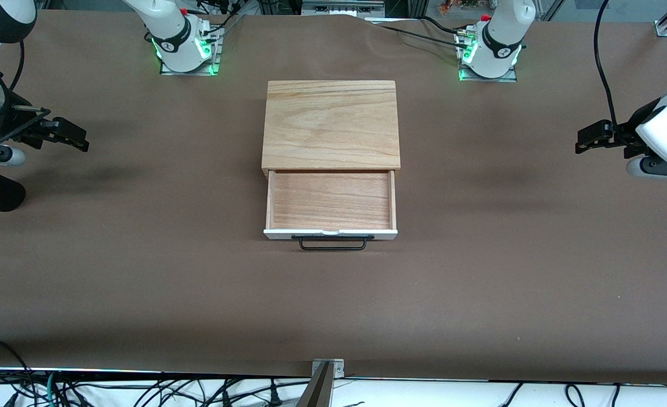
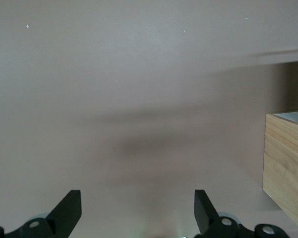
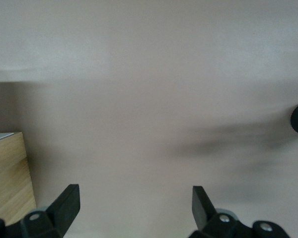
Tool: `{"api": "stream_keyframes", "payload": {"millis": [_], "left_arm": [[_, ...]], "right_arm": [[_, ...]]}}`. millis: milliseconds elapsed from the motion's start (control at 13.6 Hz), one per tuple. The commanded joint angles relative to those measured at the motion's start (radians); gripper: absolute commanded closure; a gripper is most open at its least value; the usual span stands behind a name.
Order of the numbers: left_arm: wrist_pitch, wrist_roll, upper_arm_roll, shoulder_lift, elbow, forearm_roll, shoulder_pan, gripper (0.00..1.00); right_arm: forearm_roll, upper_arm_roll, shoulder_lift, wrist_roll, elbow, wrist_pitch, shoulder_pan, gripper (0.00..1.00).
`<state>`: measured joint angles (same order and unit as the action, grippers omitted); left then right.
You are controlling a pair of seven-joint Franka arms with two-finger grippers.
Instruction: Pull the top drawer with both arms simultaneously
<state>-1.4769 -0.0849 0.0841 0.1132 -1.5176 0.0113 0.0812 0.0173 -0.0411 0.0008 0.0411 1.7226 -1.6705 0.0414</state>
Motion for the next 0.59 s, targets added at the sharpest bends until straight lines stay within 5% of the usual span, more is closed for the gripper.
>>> {"api": "stream_keyframes", "payload": {"millis": [0, 516], "left_arm": [[0.006, -0.001, -0.001, -0.007, -0.004, 0.018, -0.006, 0.00], [0.006, -0.004, -0.001, -0.007, -0.004, 0.018, -0.005, 0.00]], "right_arm": [[-0.007, 0.010, -0.008, -0.018, 0.000, -0.002, -0.012, 0.00], [-0.007, 0.012, -0.008, -0.020, 0.002, 0.000, -0.012, 0.00]]}}
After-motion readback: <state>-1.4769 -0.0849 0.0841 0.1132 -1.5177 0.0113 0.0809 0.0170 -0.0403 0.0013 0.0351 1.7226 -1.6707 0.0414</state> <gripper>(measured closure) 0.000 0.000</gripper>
